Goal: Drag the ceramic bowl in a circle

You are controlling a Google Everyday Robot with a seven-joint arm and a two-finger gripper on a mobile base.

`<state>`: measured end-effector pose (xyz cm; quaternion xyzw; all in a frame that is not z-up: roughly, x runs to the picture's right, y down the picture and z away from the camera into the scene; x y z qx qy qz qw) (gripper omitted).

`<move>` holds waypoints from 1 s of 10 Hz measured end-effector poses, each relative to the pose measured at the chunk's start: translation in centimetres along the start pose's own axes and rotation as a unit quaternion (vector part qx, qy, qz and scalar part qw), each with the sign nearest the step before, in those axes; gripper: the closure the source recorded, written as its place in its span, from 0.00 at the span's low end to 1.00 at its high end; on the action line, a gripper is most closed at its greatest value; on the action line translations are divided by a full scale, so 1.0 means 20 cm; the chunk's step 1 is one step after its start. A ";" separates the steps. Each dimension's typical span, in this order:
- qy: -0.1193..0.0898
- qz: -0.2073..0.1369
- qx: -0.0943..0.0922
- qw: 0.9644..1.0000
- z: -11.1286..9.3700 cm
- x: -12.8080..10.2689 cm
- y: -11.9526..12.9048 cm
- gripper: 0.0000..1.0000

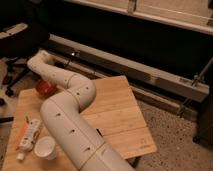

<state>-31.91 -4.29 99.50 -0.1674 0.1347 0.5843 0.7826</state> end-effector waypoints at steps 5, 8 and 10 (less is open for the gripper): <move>0.040 0.019 0.003 0.999 0.01 0.26 -0.14 1.00; 0.036 -0.023 -0.003 0.999 -0.15 0.39 -0.06 1.00; 0.032 -0.059 -0.003 0.998 -0.25 0.47 0.02 1.00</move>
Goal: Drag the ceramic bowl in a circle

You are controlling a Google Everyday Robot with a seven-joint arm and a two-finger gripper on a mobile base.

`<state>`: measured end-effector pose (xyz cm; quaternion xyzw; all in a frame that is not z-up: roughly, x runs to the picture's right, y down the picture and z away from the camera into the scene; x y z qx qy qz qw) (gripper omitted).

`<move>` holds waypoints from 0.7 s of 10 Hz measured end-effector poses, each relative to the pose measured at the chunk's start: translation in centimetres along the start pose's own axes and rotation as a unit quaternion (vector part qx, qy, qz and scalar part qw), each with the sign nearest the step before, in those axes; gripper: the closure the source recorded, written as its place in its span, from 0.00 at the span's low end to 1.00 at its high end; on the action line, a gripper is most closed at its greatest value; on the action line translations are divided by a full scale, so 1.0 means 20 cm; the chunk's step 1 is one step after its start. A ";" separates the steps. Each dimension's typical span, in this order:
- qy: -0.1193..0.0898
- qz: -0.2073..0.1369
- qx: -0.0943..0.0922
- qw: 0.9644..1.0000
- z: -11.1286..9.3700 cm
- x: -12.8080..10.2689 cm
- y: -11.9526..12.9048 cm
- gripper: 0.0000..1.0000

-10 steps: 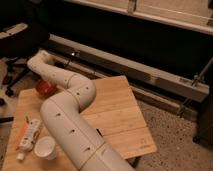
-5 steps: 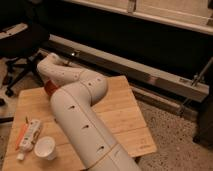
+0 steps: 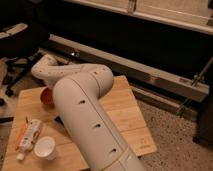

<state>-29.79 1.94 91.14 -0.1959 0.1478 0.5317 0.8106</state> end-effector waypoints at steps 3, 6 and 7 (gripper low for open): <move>-0.004 -0.061 -0.009 0.998 -0.06 0.07 0.22 1.00; -0.022 -0.124 -0.044 0.991 -0.05 0.00 0.54 1.00; -0.032 -0.134 -0.054 0.989 -0.05 -0.05 0.61 1.00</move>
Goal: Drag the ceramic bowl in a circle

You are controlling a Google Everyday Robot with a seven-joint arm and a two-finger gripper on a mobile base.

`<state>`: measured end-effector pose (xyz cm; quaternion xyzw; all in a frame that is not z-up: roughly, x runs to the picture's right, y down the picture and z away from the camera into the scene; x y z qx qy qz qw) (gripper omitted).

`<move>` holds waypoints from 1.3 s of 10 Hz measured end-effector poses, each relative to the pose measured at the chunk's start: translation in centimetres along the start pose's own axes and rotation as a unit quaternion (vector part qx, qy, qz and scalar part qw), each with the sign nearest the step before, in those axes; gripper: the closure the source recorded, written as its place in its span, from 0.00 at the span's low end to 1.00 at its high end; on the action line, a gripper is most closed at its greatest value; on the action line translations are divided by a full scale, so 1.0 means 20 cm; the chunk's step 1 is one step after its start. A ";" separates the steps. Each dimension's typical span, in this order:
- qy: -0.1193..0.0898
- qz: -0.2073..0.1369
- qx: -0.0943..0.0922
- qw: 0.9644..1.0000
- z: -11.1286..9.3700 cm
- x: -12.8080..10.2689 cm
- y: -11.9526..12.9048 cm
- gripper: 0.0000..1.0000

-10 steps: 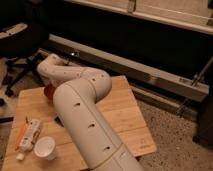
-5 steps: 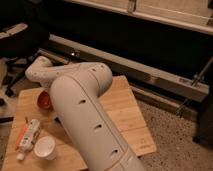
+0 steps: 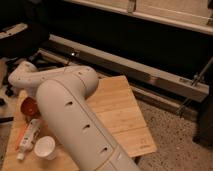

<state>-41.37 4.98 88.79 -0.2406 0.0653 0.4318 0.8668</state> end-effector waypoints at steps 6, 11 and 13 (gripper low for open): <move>-0.065 -0.009 -0.051 0.997 0.08 -0.44 -0.02 1.00; -0.048 0.073 -0.038 0.995 0.19 -0.41 -0.47 1.00; -0.024 0.124 -0.009 0.992 0.21 -0.28 -0.72 1.00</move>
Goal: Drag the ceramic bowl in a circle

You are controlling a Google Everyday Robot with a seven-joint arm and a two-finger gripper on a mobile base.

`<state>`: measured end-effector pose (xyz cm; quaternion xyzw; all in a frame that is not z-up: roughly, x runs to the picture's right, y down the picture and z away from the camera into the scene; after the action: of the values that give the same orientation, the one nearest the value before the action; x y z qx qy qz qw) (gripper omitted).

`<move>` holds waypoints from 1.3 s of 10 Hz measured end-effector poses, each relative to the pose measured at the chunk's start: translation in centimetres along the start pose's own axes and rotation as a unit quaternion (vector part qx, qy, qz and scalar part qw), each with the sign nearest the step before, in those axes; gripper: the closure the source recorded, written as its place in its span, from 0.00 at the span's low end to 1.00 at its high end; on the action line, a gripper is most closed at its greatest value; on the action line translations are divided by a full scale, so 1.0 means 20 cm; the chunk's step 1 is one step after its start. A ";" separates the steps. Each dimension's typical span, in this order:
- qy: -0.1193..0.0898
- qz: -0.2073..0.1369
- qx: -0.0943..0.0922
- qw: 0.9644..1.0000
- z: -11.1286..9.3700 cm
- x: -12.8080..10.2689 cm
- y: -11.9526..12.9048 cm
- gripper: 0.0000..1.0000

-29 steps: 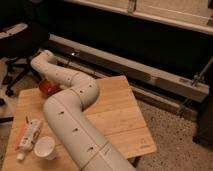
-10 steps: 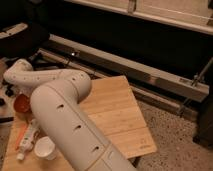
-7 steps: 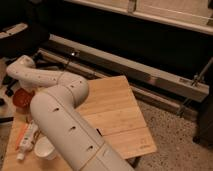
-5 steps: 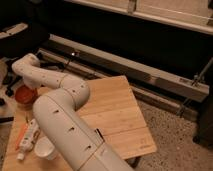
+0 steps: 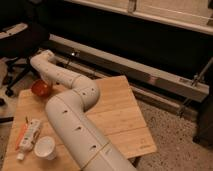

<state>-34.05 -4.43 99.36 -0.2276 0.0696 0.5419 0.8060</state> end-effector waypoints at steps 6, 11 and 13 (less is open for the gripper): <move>0.075 -0.006 0.080 0.994 -0.15 0.40 -0.08 1.00; 0.130 -0.088 0.117 0.981 -0.30 0.76 0.28 1.00; 0.121 -0.117 0.097 0.981 -0.28 0.74 0.49 1.00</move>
<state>-36.18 8.63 86.29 -0.2185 0.1916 0.4026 0.8680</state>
